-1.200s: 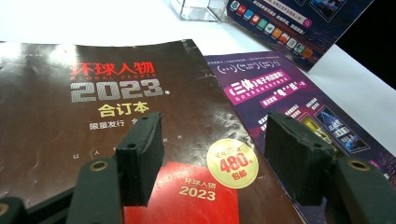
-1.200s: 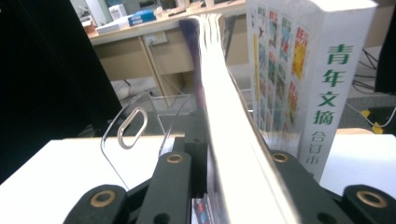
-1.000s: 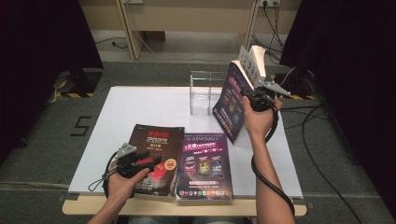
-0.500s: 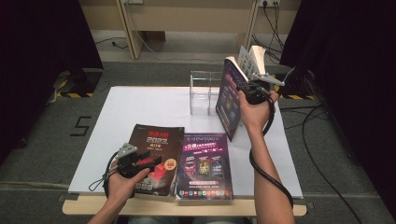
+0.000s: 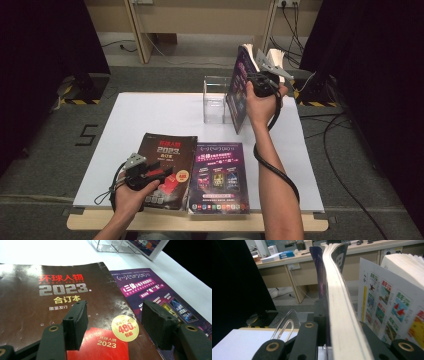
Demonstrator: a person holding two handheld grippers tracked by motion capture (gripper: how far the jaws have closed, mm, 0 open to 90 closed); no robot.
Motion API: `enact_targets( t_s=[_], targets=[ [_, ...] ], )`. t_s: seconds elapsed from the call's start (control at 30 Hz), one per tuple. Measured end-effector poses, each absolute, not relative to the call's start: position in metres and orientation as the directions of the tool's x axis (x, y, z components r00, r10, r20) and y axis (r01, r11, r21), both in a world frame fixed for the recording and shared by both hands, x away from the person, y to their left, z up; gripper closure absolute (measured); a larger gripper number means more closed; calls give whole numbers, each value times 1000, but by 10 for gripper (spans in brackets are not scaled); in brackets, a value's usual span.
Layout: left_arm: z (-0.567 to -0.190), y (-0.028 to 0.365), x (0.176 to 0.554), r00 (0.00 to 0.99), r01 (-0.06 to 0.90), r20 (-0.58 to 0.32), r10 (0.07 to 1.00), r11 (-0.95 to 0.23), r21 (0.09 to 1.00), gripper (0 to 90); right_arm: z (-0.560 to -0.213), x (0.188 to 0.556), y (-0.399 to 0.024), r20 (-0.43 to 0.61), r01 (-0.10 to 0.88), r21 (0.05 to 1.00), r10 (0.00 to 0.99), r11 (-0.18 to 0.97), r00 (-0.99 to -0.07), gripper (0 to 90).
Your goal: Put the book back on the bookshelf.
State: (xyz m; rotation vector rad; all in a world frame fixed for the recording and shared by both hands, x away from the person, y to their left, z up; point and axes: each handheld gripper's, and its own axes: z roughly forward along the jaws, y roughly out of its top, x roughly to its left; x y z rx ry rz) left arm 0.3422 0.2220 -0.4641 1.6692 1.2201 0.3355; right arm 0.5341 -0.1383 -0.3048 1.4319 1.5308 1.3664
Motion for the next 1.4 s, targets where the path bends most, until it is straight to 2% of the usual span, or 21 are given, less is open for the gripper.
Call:
enact_targets(
  t_s=[0.5,0.8,1.1,1.4],
  targets=[
    [-466,222,343,452,562,-315,834,8,827,374,-334,552,-133,189,325,938,966,-123,-178,825],
    [-465,220,342,459,560,-311,832,1,829,374,-328,541,-141,150,344,935,974,-85,-168,770],
    [-465,219,342,460,561,-314,830,2,828,374,-335,527,-149,161,377,922,974,-91,-160,691],
    [-466,217,341,466,560,-310,829,-5,829,374,-346,513,-157,215,397,908,961,-132,-173,692]
  ],
)
